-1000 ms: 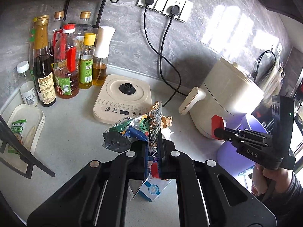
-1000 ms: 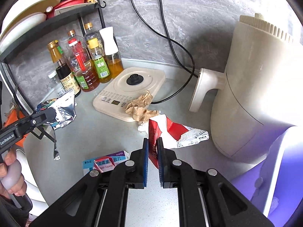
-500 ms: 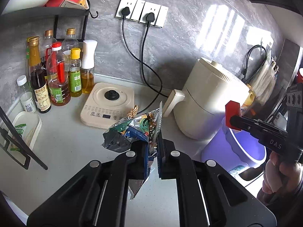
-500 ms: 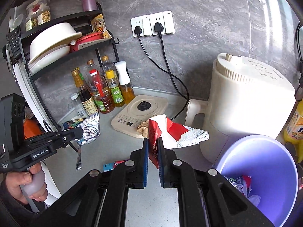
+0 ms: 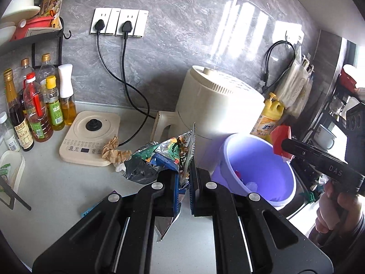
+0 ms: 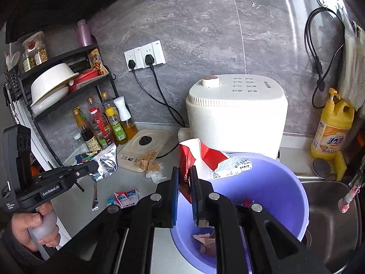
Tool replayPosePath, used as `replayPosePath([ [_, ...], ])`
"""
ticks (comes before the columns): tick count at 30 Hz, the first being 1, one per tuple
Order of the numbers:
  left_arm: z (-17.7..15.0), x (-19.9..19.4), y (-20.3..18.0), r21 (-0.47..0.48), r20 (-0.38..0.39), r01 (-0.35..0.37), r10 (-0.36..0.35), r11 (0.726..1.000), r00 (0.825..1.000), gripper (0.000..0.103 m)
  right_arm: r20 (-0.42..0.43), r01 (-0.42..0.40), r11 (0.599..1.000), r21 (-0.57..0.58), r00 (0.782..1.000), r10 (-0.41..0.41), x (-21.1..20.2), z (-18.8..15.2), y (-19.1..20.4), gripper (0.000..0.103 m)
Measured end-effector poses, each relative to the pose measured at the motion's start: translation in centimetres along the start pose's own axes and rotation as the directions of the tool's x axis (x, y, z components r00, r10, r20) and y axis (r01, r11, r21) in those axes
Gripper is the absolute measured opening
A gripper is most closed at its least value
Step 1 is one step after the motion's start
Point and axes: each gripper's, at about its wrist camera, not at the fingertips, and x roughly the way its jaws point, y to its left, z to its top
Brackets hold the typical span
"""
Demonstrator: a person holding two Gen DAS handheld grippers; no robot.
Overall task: Collect trash
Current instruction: 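Carry both items over the purple bucket and open both grippers to drop them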
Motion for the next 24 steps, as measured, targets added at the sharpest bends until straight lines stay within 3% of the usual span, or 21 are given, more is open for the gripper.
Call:
replayPosePath([
  [1, 0.0, 0.2, -0.7, 0.004, -0.001, 0.01, -0.01, 1.0, 1.0, 0.008, 0.011, 0.007, 1.0, 0.021, 1.0, -0.008, -0.7, -0.2, -0.9, 0.044],
  [3, 0.2, 0.6, -1.9, 0.014, -0.002, 0.03, -0.03, 0.999, 1.0, 0.008, 0.043, 0.037, 0.998, 0.047, 0.998, -0.039, -2.1, -0.6, -2.6, 0.067],
  [11, 1.2, 2.9, -7.5, 0.076, -0.009, 0.112, -0.112, 0.991, 0.994, 0.008, 0.036, 0.118, 0.985, 0.126, 0.992, -0.123, -5.5, -2.6, -8.3, 0.067],
  [21, 1.1, 6.9, -13.4, 0.126, -0.073, 0.203, -0.195, 0.971, 0.978, 0.008, 0.013, 0.177, 0.969, 0.17, 0.983, -0.182, -7.9, -5.2, -12.0, 0.067],
  [23, 1.1, 7.6, -14.3, 0.124, -0.094, 0.245, -0.234, 0.962, 0.968, 0.017, 0.008, 0.185, 0.966, 0.179, 0.982, -0.19, -8.2, -5.6, -12.7, 0.067],
  [24, 1.2, 7.7, -14.7, 0.124, -0.099, 0.26, -0.249, 0.958, 0.963, 0.041, 0.006, 0.189, 0.965, 0.183, 0.981, -0.194, -8.4, -5.8, -13.0, 0.067],
])
